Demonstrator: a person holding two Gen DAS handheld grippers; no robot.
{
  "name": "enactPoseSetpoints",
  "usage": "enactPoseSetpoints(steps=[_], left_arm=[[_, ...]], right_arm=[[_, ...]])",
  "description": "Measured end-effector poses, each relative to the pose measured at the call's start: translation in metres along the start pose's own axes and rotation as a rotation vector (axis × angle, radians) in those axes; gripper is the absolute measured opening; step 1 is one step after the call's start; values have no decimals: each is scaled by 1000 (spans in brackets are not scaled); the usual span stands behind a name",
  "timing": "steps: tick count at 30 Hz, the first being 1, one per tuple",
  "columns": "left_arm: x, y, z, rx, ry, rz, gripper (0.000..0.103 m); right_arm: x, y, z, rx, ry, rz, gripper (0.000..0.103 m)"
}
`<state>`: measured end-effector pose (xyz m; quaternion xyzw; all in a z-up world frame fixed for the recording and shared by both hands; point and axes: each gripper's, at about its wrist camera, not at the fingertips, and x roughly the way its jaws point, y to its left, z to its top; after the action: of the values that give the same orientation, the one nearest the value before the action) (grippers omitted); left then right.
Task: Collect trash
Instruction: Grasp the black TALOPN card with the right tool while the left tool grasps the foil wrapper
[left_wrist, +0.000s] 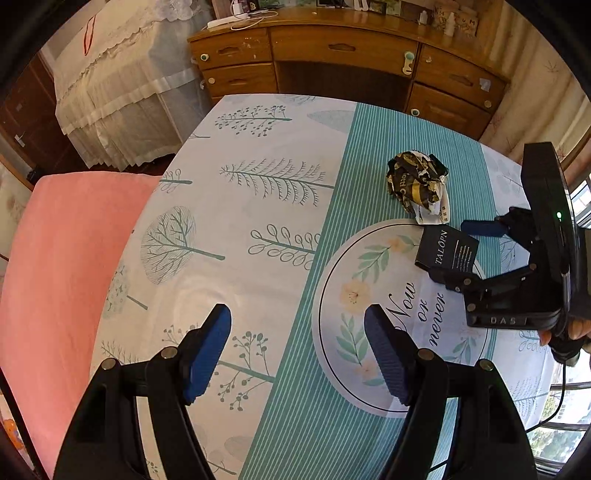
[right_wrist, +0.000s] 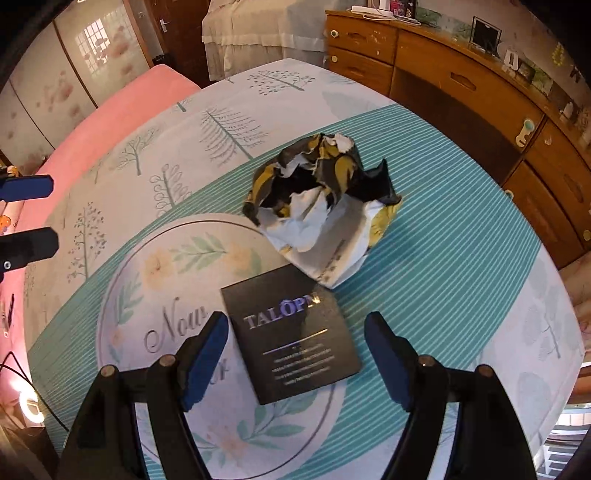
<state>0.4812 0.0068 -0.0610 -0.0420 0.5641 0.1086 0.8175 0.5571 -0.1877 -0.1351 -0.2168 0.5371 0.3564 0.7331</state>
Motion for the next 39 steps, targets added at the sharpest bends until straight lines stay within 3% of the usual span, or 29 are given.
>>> enactPoseSetpoints(steps=[11, 18, 29, 39], left_arm=[[3, -7, 3, 2, 14, -9, 73], [2, -17, 8, 35, 10, -20, 73], [2, -42, 21, 82, -2, -59, 73], [24, -61, 56, -10, 57, -236, 73]], right_arm=[[3, 4, -2, -75, 16, -48, 76], [-8, 3, -17, -27, 34, -39, 56], [-37, -41, -61, 275, 23, -2, 54], [-48, -92, -84, 573, -46, -137, 54]])
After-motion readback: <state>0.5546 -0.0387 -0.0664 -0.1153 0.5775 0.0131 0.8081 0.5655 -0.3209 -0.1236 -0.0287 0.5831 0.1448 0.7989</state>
